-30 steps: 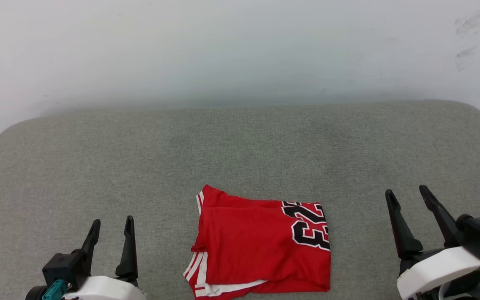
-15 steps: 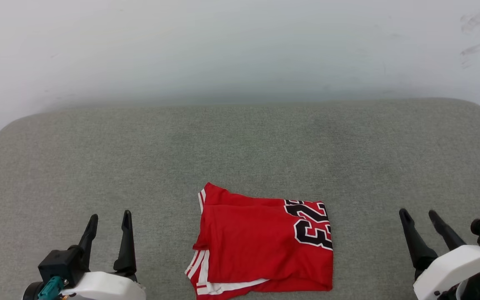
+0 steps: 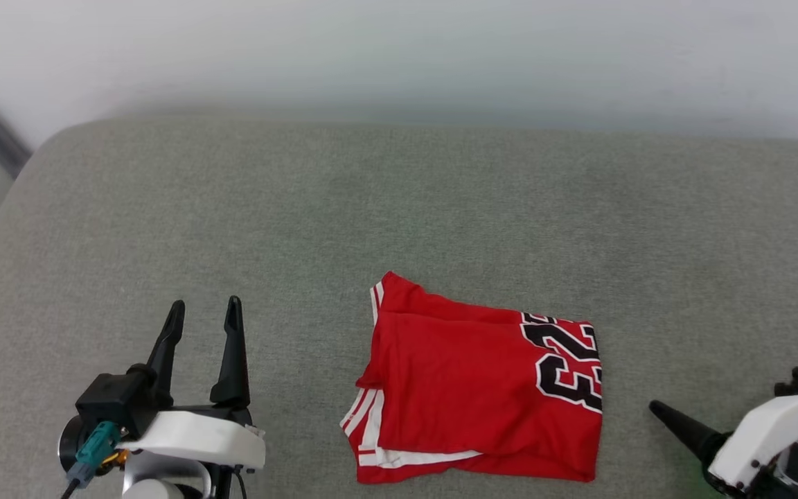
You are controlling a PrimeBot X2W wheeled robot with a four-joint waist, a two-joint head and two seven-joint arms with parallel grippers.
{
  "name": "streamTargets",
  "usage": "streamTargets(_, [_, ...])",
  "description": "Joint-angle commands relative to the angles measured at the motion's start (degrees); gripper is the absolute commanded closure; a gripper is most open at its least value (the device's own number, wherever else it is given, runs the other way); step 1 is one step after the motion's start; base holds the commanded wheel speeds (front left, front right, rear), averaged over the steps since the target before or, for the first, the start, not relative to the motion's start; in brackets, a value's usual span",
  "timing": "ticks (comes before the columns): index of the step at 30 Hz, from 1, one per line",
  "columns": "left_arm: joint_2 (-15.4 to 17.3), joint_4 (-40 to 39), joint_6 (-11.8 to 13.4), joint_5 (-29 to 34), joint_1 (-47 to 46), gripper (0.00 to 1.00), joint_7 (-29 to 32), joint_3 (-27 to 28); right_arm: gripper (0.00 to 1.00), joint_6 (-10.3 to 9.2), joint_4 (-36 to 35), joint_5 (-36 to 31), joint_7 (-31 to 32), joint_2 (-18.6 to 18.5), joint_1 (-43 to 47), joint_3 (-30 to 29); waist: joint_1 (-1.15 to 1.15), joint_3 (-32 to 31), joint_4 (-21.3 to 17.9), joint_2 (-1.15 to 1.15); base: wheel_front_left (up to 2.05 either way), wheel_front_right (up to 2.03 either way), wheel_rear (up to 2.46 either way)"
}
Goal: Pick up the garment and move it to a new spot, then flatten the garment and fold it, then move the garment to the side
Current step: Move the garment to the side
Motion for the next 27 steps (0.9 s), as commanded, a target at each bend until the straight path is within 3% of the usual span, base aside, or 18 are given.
streamTargets(1, [-0.46,0.42,-0.53,0.49,-1.42,0.00,-0.25,0.33,0.00,0.00,1.95,3.32,0.92,1.25,-2.11,0.10,0.00,2.46,2.49,0.00,0.00,0.00,0.00])
streamTargets(10, [-1.79,1.66,-2.10,1.79,-3.07,0.00,-0.24,1.03,0.00,-0.06,11.70,15.39,4.23,3.56,-6.81,5.03,0.00,5.02,5.00,0.00,0.00,0.00,0.00])
streamTargets(11, [-1.89,1.71,-2.18,1.92,-3.22,0.00,-0.25,1.19,0.07,-0.06,12.28,16.26,4.65,3.61,-7.05,5.85,0.00,5.11,5.09,0.00,0.00,0.00,0.00])
streamTargets(12, [-1.91,1.80,-2.37,1.99,-3.29,0.00,-0.24,1.29,0.60,-0.06,12.34,16.73,4.44,3.40,-7.45,6.53,0.00,5.25,5.18,0.00,0.00,0.00,0.00])
streamTargets(13, [-2.01,1.90,-2.49,2.12,-3.36,0.00,-0.24,1.42,1.00,-0.06,12.37,17.31,4.34,3.07,-7.69,7.21,0.00,5.34,5.23,0.00,0.00,0.00,0.00])
streamTargets(20, [-2.46,2.77,-2.79,2.86,-2.31,0.00,-0.24,1.96,1.00,-0.01,8.50,16.75,1.25,-1.36,-9.82,12.58,0.00,3.40,3.84,0.00,0.00,0.00,0.00])
streamTargets(27, [-1.79,2.81,-2.78,2.68,-0.34,0.00,-0.23,2.44,1.00,-0.01,6.25,4.18,-3.42,-8.03,-10.65,21.13,0.00,-0.39,-1.13,0.00,0.00,0.00,0.00])
